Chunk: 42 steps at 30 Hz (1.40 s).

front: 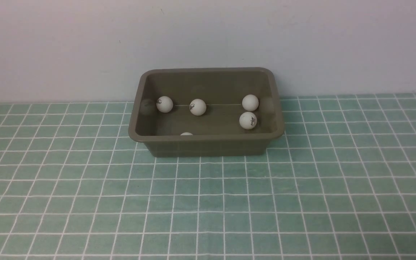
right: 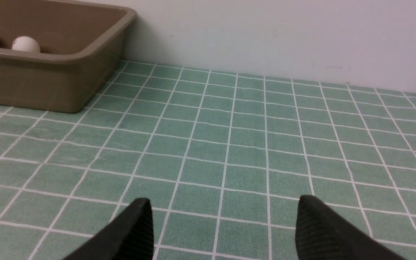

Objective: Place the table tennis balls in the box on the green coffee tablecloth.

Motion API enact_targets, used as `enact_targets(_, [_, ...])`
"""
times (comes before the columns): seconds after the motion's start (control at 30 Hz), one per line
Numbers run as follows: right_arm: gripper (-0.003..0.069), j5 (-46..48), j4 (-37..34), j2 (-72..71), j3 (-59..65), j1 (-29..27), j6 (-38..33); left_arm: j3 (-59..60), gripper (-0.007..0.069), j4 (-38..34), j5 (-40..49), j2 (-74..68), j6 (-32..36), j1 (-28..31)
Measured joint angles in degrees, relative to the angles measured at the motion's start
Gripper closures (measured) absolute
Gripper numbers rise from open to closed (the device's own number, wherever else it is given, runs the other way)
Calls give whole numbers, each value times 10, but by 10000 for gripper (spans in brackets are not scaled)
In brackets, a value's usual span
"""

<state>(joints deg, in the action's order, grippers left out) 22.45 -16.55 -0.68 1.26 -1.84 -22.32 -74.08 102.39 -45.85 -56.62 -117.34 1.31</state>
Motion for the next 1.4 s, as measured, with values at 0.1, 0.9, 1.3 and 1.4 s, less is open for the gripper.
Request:
enact_targets(0.1, [177,0,0,0,0,0,0,-3,230,0,6,45,-11,19])
enact_targets(0.9, [177,0,0,0,0,0,0,147,230,-637,368,86,712,60])
enact_targets(1.3, [177,0,0,0,0,0,0,190,230,-1099,911,23,1216,60])
enact_targets(1.4, [177,0,0,0,0,0,0,190,230,-1148,941,9,1301,60])
